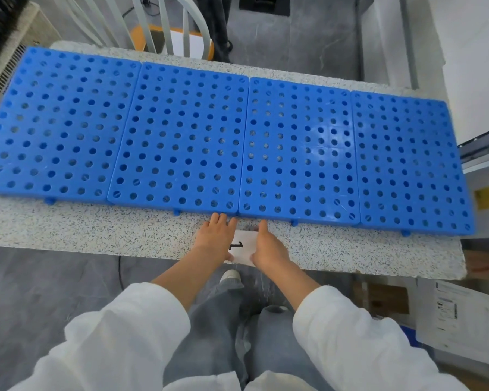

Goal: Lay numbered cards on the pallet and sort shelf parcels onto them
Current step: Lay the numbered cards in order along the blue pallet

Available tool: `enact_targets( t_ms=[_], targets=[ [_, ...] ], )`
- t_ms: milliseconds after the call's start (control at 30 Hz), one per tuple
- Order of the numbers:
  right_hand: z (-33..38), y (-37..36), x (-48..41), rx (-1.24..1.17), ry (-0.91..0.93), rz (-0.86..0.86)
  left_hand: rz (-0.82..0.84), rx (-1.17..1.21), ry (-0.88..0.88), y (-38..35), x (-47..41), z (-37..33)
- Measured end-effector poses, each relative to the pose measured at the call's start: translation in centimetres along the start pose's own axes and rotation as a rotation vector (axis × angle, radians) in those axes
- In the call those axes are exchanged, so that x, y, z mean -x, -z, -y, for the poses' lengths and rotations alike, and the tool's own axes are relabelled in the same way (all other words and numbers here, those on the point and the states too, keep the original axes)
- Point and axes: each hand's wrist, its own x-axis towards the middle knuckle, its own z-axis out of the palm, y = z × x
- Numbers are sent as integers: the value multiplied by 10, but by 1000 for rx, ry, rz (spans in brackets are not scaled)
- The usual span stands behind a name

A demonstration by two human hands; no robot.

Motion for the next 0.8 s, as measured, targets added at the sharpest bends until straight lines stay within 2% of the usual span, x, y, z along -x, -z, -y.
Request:
enact_targets(
  t_ms=[167,267,400,500,600,700,800],
  targets=[
    [0,15,6,-117,61,42,24,83,46,3,10,11],
    [6,34,6,-297,68,24,9,235,71,15,15,21],
    [17,61,4,-501,81,-37,-21,553,79,37,17,36],
    [25,76,3,-682,77,-98,-93,894,123,45,23,41],
    [32,89,6,-890,47,-68,-170,1119,193,53,23,42],
    [39,98,11,-882,52,80,-222,1199,236,66,19,40],
    [46,108,12,-847,92,62,-274,1275,200,82,17,37]
  ],
)
